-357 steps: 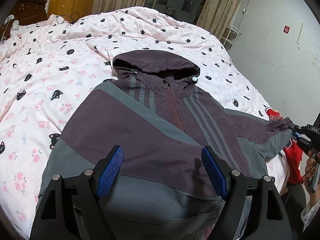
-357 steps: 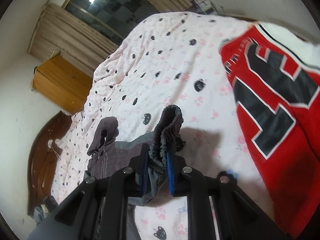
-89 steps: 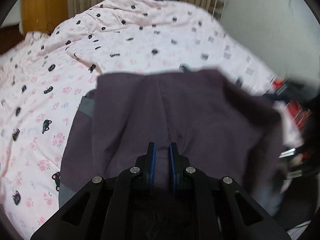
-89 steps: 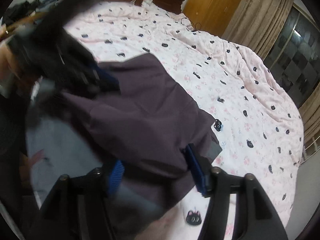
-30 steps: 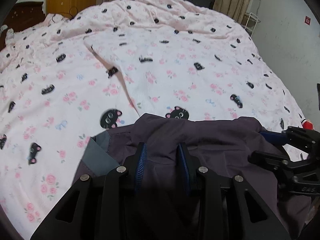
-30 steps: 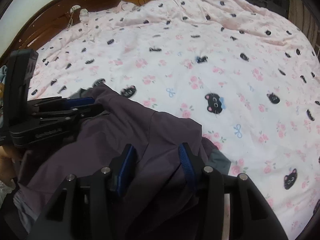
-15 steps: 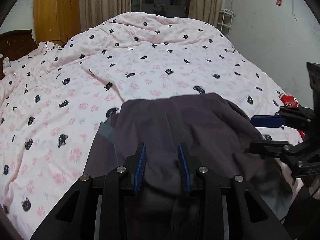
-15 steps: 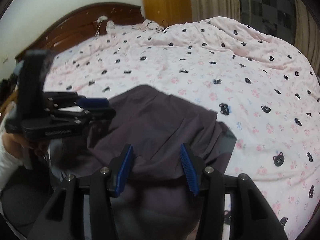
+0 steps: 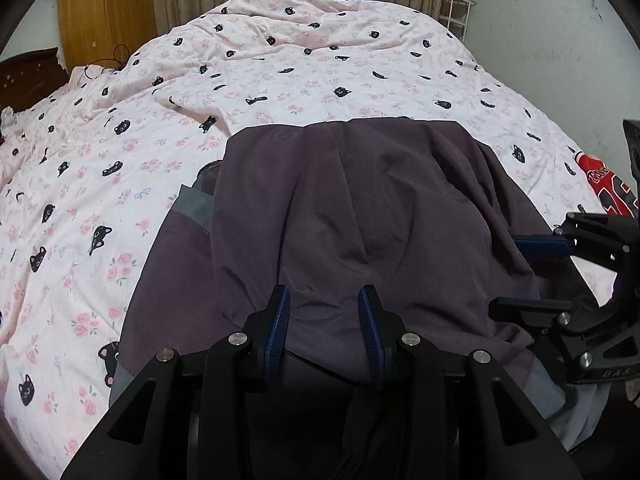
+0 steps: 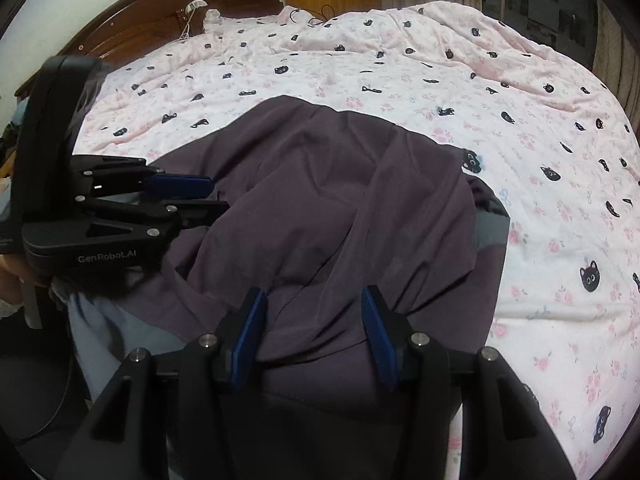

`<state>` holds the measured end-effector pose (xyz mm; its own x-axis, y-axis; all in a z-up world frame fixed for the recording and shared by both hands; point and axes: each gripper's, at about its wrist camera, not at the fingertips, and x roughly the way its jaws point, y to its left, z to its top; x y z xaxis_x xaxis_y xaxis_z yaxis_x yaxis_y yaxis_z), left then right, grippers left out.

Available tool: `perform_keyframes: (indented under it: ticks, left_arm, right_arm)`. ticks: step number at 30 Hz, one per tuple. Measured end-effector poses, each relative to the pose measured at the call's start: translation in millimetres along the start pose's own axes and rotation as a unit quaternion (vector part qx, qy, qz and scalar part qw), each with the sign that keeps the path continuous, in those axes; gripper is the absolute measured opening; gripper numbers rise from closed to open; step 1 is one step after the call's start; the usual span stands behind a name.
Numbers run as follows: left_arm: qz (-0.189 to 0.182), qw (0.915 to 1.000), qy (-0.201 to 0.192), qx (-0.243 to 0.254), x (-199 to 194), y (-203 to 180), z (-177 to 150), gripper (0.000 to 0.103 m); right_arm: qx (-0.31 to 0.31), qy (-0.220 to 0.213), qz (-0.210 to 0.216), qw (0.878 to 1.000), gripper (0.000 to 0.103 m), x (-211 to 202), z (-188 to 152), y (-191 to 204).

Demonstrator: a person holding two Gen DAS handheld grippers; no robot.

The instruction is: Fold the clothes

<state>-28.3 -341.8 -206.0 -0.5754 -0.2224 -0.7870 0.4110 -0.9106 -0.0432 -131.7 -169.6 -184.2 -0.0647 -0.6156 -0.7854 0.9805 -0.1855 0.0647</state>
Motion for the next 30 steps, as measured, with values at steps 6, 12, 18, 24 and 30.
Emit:
perform_keyframes:
  ticks: [6,12,18,24,30]
  left_arm:
    - [-0.001,1.0,-0.005,-0.006,-3,2,-2,0.033]
    - [-0.018,0.9986,-0.04,-0.027,-33,8,-8,0.054]
    - [-0.018,0.9946,-0.085,-0.056,-68,19,-28,0.079]
    - [-0.009,0.9912,-0.101,-0.085,-95,24,-69,0.085]
    - [0.015,0.9911,-0.093,-0.094,-109,25,-111,0.088]
  right_arm:
    - [-0.008,-0.006,-0.037,0.999,0.053,2,-6,11]
    - [0.083,-0.056,-0.004,0.995,0.055,-41,-7,2]
    - [0.144,-0.095,0.025,0.985,0.073,-89,-39,3]
    - [0.179,-0.13,-0.023,0.975,0.093,-120,-82,8]
    - [0.17,-0.156,-0.046,0.972,0.102,-116,-134,25]
